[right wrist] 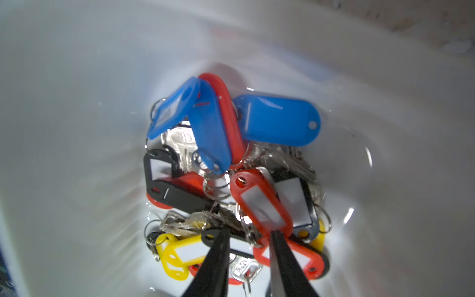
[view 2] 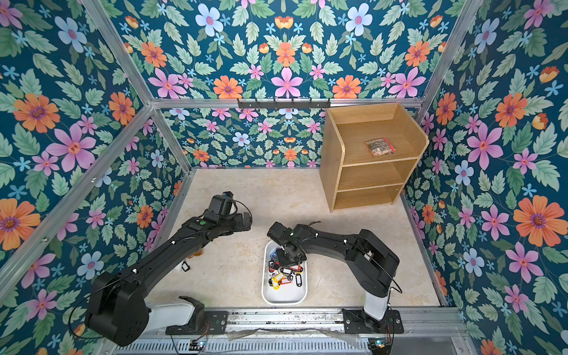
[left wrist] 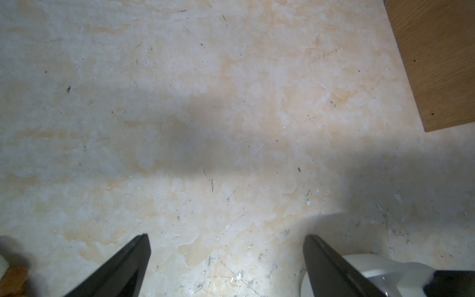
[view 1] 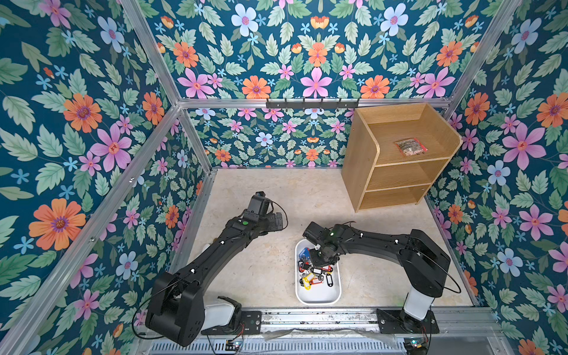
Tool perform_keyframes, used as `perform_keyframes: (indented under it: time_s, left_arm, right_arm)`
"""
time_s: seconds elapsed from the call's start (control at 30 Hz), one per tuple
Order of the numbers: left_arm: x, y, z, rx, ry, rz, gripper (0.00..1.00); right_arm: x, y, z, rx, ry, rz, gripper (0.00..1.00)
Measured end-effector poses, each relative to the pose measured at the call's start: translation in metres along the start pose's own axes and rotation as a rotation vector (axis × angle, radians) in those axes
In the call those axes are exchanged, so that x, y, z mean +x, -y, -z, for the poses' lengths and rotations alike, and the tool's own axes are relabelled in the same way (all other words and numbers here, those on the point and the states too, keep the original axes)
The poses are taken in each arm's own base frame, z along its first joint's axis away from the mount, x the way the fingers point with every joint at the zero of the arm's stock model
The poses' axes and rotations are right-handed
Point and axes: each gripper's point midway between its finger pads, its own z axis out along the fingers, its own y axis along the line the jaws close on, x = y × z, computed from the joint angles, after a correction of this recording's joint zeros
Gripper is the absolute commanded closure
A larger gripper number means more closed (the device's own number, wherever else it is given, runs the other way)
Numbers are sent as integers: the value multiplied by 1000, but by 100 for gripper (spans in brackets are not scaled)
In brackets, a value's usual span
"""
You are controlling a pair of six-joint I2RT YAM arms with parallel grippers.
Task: Take the keys out of the storage box
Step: Pick up the key from the storage box, then place the key at the center of the board.
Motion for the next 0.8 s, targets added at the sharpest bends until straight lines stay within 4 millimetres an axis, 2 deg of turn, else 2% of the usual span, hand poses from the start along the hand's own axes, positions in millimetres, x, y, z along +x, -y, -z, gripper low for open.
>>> perform_keyframes:
  time_s: [0.17, 0.37, 0.5, 0.6, 0.8]
  left_arm:
    - [0, 0, 0, 0, 0, -1, 1]
    - [1, 2, 0, 3, -3, -5, 1]
    - [2, 2, -1, 3, -6, -7, 1]
    - [2, 3, -1, 4, -6, -9, 1]
    - [3, 4, -1, 5, -9, -11, 1]
  right_arm:
    - [4, 0, -3, 3, -9, 1, 79]
    - [5, -1, -3, 2, -9, -3, 92]
    - [3, -2, 4, -4, 3, -7, 99]
    - [-3, -6, 20, -24, 43, -19, 100]
    - [-16, -14, 76, -74, 165, -42, 100]
